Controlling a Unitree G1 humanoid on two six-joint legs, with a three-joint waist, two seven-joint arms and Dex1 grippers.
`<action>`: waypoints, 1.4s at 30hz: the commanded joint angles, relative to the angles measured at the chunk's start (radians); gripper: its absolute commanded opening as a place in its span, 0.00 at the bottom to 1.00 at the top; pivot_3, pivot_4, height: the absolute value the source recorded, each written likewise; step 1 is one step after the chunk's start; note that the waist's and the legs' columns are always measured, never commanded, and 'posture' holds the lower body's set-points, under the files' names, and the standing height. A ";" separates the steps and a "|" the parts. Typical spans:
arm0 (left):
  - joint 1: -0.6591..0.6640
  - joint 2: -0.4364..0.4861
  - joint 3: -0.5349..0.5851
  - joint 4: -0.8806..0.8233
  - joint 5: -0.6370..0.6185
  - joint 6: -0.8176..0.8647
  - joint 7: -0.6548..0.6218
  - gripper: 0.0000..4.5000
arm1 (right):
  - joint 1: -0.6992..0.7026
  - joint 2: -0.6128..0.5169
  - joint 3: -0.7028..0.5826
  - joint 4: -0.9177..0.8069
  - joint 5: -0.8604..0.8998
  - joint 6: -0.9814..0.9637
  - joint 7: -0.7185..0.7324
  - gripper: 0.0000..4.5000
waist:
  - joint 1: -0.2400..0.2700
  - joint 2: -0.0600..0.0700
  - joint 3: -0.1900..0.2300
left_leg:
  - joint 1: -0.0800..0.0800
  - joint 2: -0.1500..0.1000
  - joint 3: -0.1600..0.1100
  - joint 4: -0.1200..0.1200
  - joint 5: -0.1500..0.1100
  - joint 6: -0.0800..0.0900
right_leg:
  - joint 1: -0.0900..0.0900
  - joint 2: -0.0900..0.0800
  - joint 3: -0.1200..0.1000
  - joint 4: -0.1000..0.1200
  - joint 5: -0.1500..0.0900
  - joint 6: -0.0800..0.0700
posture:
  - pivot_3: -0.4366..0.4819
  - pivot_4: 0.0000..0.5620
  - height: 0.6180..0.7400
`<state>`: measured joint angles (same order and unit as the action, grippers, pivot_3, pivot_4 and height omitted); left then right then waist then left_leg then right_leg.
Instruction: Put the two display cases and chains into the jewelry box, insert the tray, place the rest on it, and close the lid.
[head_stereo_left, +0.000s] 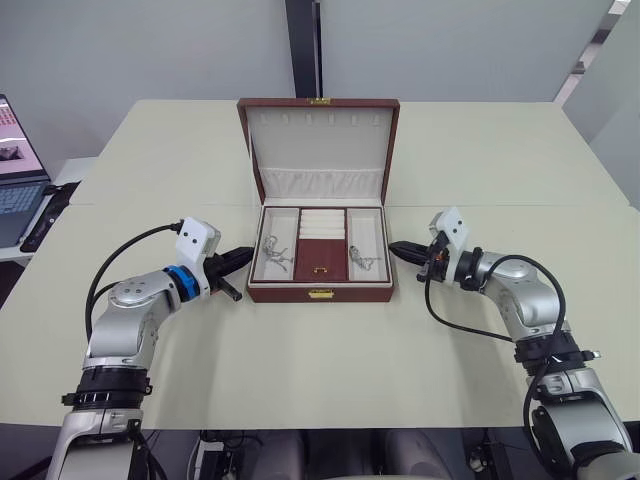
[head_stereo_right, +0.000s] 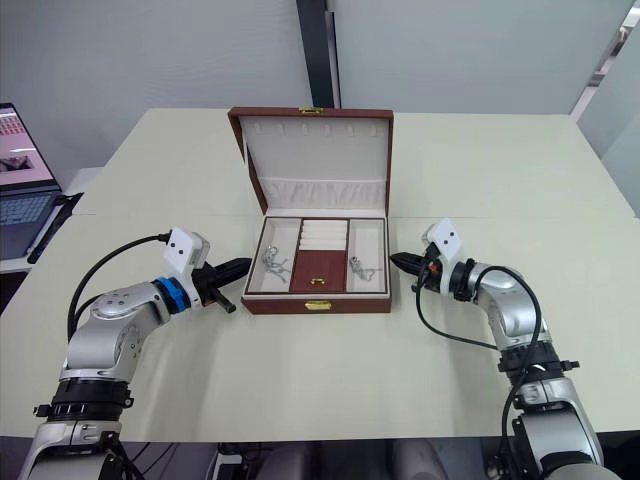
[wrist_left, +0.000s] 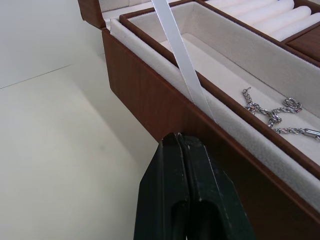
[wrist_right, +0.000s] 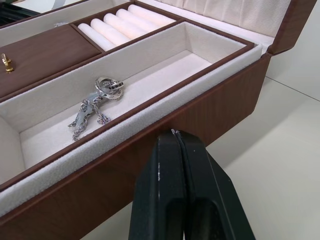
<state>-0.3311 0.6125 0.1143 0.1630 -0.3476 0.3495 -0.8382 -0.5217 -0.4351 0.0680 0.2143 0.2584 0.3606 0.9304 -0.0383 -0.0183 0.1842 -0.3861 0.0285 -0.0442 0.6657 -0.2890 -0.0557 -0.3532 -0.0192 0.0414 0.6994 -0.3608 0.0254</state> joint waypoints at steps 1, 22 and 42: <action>0.043 -0.008 -0.023 -0.121 -0.053 0.041 -0.054 0.00 | 0.024 0.006 0.025 -0.115 0.055 0.039 0.053 0.01 | 0.000 0.000 0.000 | 0.000 0.000 0.000 0.000 0.000 0.000 | 0.000 0.000 0.000 -0.001 0.000 0.000 | 0.48 0.27 1.00; 0.386 0.037 0.069 -0.483 -0.136 0.175 -0.045 0.00 | 0.334 -0.125 -0.026 -0.559 0.191 0.293 0.039 0.01 | 0.004 0.000 0.000 | -0.004 0.000 -0.004 0.000 -0.001 0.002 | 0.000 0.000 0.000 -0.002 0.000 0.000 | 0.48 0.27 1.00; 0.445 0.049 0.136 -0.446 -0.122 0.066 -0.062 0.00 | 0.314 -0.122 -0.036 -0.500 0.184 0.266 0.008 0.01 | 0.002 0.000 0.000 | 0.000 0.000 -0.004 0.000 -0.001 0.002 | 0.002 0.001 0.000 -0.001 0.000 0.000 | 0.48 0.27 1.00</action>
<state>0.1116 0.6642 0.2411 -0.2629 -0.4621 0.4636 -0.8824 -0.1970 -0.5671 0.0313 -0.2666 0.4181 0.6437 0.9398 -0.0359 -0.0182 0.1837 -0.3858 0.0288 -0.0477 0.6653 -0.2903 -0.0534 -0.3515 -0.0186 0.0416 0.6986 -0.3608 0.0254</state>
